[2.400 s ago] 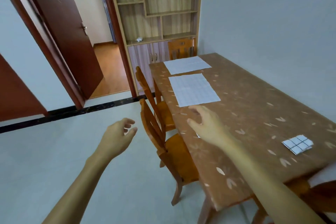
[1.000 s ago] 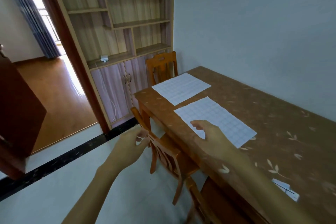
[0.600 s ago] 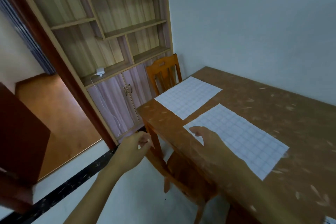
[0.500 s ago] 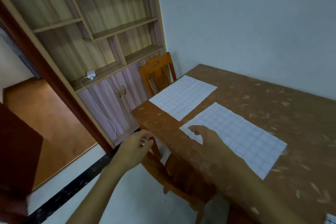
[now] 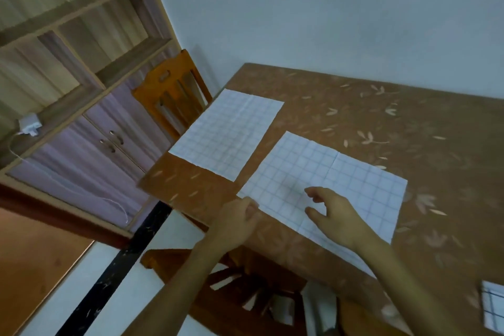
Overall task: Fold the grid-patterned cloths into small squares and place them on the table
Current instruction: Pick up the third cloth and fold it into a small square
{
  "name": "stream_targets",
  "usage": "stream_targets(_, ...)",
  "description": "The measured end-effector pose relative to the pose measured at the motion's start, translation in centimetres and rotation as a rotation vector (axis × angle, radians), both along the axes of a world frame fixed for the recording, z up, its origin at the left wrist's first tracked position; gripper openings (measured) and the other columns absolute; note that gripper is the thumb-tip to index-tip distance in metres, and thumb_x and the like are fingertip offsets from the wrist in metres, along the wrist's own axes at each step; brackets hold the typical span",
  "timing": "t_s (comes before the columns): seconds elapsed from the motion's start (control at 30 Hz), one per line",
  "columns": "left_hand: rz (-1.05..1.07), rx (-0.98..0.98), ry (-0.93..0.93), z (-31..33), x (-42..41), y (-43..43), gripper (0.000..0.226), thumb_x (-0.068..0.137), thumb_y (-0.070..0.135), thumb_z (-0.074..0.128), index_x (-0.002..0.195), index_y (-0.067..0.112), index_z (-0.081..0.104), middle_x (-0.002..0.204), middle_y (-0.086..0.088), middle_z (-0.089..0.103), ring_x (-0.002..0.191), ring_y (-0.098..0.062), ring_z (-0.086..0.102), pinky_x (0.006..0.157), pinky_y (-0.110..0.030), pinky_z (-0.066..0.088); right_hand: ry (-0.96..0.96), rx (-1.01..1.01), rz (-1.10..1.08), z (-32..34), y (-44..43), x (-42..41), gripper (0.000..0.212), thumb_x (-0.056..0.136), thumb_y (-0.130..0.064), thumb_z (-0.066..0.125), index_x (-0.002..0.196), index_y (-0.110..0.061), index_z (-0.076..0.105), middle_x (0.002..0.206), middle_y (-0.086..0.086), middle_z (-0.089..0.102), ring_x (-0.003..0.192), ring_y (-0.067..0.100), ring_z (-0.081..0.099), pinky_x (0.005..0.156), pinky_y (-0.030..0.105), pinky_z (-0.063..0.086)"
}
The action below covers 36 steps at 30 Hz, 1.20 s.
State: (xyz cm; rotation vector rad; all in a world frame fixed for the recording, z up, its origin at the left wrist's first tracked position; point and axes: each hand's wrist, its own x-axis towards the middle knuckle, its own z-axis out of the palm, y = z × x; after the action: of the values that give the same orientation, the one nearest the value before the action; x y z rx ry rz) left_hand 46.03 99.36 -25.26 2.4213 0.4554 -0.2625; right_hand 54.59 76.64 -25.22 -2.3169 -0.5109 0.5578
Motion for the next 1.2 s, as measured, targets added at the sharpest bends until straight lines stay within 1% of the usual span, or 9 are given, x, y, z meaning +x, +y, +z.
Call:
stream_targets(0.2,-0.04,0.013,0.055,-5.9,6.4,2.8,0.034,0.099,0.032,0.058,0.13,0.018,0.06,0.127,-0.005,0.064,0.11,-0.017,0.062,0.085,-0.024,0.048,0.093,-0.064,-0.129,-3.6,1.8,1.8,0.046,0.099,-0.024,0.058,0.144,-0.018,0.048,0.141,0.001,0.055,0.126,0.013,0.053,0.099,0.018,0.037)
stream_targets(0.33,-0.047,0.07,0.177,-9.9,9.9,4.4,0.048,0.099,0.039,0.055,0.14,0.014,0.051,0.136,-0.015,0.054,0.123,-0.028,0.055,0.1,-0.04,0.05,0.138,-0.12,-0.187,-5.5,3.6,2.8,0.046,0.1,-0.023,0.057,0.144,-0.017,0.047,0.141,0.001,0.054,0.125,0.014,0.054,0.096,0.016,0.036)
stream_targets(0.5,-0.077,0.187,0.273,-14.0,11.7,5.2,0.068,0.098,0.052,0.048,0.151,0.015,0.029,0.158,-0.018,0.023,0.142,-0.035,0.031,0.115,-0.048,0.036,0.181,-0.184,-0.196,-7.6,6.7,4.4,0.044,0.1,-0.021,0.057,0.143,-0.016,0.049,0.139,0.004,0.056,0.123,0.014,0.055,0.097,0.017,0.038)
stream_targets(0.73,-0.142,0.363,0.257,-17.6,12.6,4.8,0.077,0.094,0.051,0.059,0.154,0.015,0.026,0.156,-0.025,0.025,0.136,-0.038,0.038,0.113,-0.045,0.039,0.271,-0.276,-0.208,-9.8,8.6,4.4,0.046,0.1,-0.022,0.055,0.144,-0.017,0.046,0.138,0.005,0.056,0.125,0.017,0.054,0.101,0.024,0.041)
stream_targets(0.83,-0.157,0.424,0.161,-18.3,11.7,5.1,0.068,0.092,0.049,0.063,0.148,0.018,0.04,0.15,-0.017,0.039,0.127,-0.03,0.045,0.109,-0.04,0.042,0.28,-0.295,-0.215,-10.3,8.8,4.7,0.046,0.1,-0.023,0.055,0.145,-0.017,0.046,0.138,0.006,0.057,0.124,0.017,0.055,0.1,0.025,0.042)
stream_targets(0.9,-0.179,0.381,0.048,-18.7,11.4,5.6,0.051,0.087,0.038,0.073,0.131,0.017,0.058,0.127,-0.01,0.058,0.109,-0.026,0.056,0.101,-0.039,0.048,0.287,-0.3,-0.219,-10.5,9.0,4.9,0.047,0.1,-0.022,0.055,0.145,-0.016,0.045,0.138,0.006,0.057,0.124,0.018,0.055,0.101,0.025,0.042)
stream_targets(0.97,-0.197,0.284,-0.053,-19.1,11.2,5.9,0.037,0.084,0.017,0.079,0.118,0.017,0.067,0.107,-0.005,0.065,0.096,-0.023,0.061,0.091,-0.035,0.052,0.289,-0.297,-0.219,-10.7,9.0,5.1,0.048,0.099,-0.021,0.056,0.145,-0.016,0.045,0.139,0.007,0.056,0.125,0.019,0.054,0.102,0.026,0.042)
stream_targets(1.03,-0.147,0.066,-0.138,-18.6,11.1,5.7,0.032,0.087,0.004,0.073,0.117,0.015,0.071,0.101,-0.003,0.066,0.092,-0.02,0.063,0.082,-0.027,0.052,0.275,-0.28,-0.215,-10.6,9.0,5.3,0.052,0.097,-0.019,0.059,0.147,-0.018,0.042,0.141,0.006,0.055,0.127,0.019,0.053,0.105,0.028,0.043)
stream_targets(1.2,-0.064,-0.312,-0.279,-14.5,11.6,4.0,0.018,0.086,0.008,0.073,0.103,0.014,0.076,0.095,-0.001,0.07,0.077,-0.009,0.065,0.072,-0.013,0.052,0.193,-0.241,-0.073,-9.9,9.5,5.7,0.08,0.087,-0.031,0.074,0.153,-0.021,0.029,0.153,0.003,0.041,0.138,0.022,0.041,0.113,0.033,0.034)
